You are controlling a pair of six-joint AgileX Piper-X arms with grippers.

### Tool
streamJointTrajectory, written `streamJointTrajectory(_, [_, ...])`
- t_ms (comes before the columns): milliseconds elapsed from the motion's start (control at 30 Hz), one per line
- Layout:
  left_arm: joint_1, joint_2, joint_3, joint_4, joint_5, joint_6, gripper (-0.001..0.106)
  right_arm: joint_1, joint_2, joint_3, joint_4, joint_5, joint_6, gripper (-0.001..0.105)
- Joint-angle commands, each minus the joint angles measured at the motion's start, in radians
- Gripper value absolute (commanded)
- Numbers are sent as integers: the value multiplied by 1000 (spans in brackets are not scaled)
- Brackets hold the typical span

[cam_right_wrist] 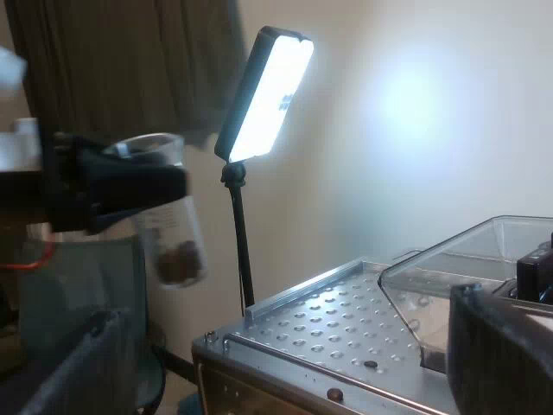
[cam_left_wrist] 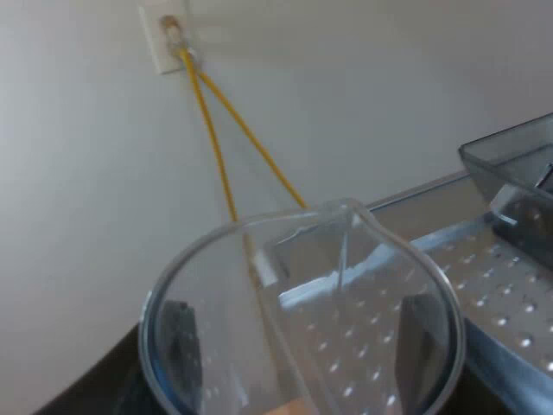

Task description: Pour the beans into the coffee machine

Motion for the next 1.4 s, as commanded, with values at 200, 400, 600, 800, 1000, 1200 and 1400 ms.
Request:
streamJointTrajectory(200, [-111, 140, -138, -11, -55, -2, 37, 2, -4, -11, -23, 158, -3, 79])
streamJointTrajectory(400, [-165, 236, -228, -8, -86, -2, 37, 2, -4, -11, -23, 265, -3, 79])
streamJointTrajectory(600, [-173, 339, -357, 67, -107, -2, 37, 2, -4, -11, -23, 266, -3, 79])
streamJointTrajectory(800, [-173, 436, -469, 124, -108, -2, 37, 2, -4, -11, -23, 266, -3, 79])
streamJointTrajectory(1000, [-173, 492, -542, 124, -108, -2, 37, 2, -4, -11, -23, 266, -3, 79])
streamJointTrajectory(1200, [-202, 530, -604, 124, -108, 61, 37, 2, -4, -11, -23, 266, -3, 79])
streamJointTrajectory(1400, [-268, 557, -648, 115, -185, 285, 37, 2, -4, -11, -23, 266, -3, 79])
